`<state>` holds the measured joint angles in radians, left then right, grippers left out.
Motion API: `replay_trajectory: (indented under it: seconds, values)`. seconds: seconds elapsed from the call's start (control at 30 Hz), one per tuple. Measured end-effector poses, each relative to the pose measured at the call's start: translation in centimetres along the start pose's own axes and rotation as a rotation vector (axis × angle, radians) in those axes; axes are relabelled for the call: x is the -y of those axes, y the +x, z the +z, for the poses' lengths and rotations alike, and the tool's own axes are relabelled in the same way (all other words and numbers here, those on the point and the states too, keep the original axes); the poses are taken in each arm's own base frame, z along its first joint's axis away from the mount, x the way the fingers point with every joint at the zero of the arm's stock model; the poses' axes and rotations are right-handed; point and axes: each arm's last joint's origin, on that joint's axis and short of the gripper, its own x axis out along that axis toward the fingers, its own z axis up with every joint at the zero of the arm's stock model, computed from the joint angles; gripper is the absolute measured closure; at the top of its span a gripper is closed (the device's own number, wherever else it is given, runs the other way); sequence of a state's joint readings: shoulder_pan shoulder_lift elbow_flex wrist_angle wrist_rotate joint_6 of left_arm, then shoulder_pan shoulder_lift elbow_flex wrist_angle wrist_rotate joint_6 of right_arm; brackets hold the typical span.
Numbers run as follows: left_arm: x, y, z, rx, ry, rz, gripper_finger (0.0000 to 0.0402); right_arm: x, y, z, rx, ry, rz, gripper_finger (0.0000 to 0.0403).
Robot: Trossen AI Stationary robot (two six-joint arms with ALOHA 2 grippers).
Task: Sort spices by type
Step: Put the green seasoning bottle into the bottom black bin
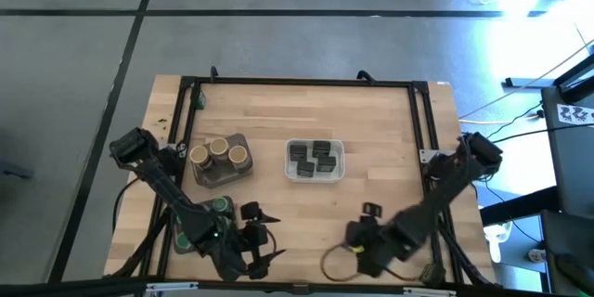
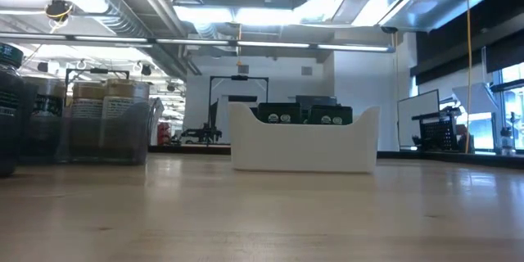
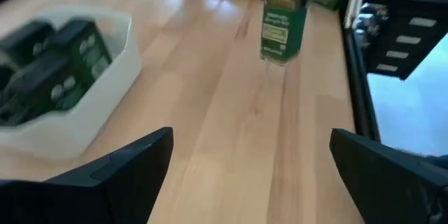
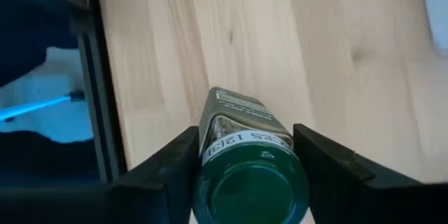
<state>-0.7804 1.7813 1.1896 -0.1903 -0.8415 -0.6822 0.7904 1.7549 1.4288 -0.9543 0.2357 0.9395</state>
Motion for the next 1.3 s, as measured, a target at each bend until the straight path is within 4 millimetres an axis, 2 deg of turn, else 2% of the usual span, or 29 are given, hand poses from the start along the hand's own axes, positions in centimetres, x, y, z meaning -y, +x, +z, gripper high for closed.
replay_trajectory:
  seconds: [0.23,0.4,0.53,0.7,0.8,0.93,1.1,1.3]
  values:
    - [-1.0,0.2,-2.0,-0.054,-0.063,0.045,0.0020,2.3,2.1,4.2,0.032,-0.041,0.019,0.0201]
    - [-1.2,0.3,-2.4,-0.061,-0.083,0.051,0.0020,3.4,4.2,5.2,-0.020,-0.058,-0.019,0.0201]
    - [-1.2,0.3,-2.4,-0.061,-0.084,0.051,0.0020,3.6,4.8,5.6,-0.025,-0.070,-0.012,0.0199]
    - [-1.2,0.3,-2.4,-0.062,-0.083,0.050,0.0020,3.5,4.9,5.9,0.004,-0.091,-0.012,0.0126]
    - [-1.3,0.5,-2.3,-0.062,-0.086,0.055,0.0020,3.6,4.3,6.0,0.020,-0.105,-0.003,0.0084]
    - [-1.5,0.7,-2.2,-0.062,-0.078,0.061,0.0020,3.5,3.2,5.8,0.046,-0.111,0.003,0.0051]
    - [-1.7,1.0,-2.1,-0.061,-0.076,0.070,0.0020,3.3,0.3,4.1,-0.010,-0.142,0.057,0.0042]
    - [-2.2,1.6,-1.7,-0.059,-0.075,0.090,0.0020,2.9,-4.3,0.9,0.106,-0.117,-0.033,0.0045]
